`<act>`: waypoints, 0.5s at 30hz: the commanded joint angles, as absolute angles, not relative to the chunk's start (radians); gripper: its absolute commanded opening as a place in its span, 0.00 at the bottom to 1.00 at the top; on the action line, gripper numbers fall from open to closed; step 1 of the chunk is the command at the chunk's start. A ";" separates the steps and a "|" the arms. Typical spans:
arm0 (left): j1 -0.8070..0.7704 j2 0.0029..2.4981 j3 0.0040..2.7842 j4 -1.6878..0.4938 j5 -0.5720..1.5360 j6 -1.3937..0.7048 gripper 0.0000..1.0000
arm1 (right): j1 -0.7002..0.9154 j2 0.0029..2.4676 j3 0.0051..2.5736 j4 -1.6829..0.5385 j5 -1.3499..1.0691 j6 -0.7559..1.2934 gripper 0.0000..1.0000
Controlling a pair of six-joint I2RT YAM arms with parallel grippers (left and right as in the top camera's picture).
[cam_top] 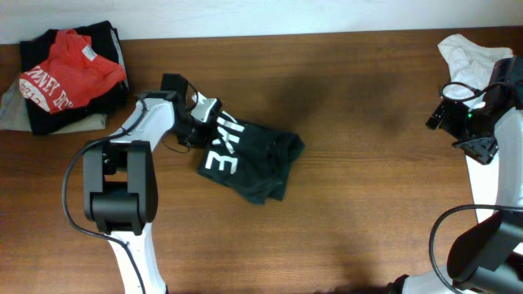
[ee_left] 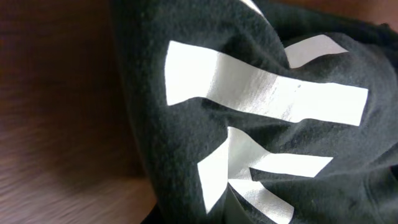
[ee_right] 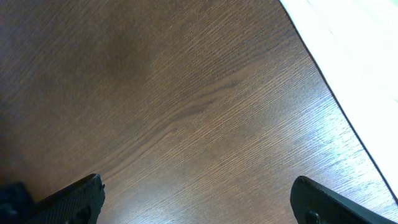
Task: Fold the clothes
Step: 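Carry the folded shirt with the left gripper onto the left pile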
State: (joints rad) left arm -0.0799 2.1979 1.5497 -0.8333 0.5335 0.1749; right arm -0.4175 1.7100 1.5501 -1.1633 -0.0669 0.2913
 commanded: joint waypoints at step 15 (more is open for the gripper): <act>0.152 2.227 2.029 -0.867 0.182 0.172 0.00 | -0.420 1.708 1.554 -1.163 -0.047 0.293 0.99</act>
State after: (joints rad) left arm 0.1173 2.2200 1.9808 -0.9066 0.1905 0.1745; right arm -0.4175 1.7100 1.5501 -1.1633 -0.0669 0.2913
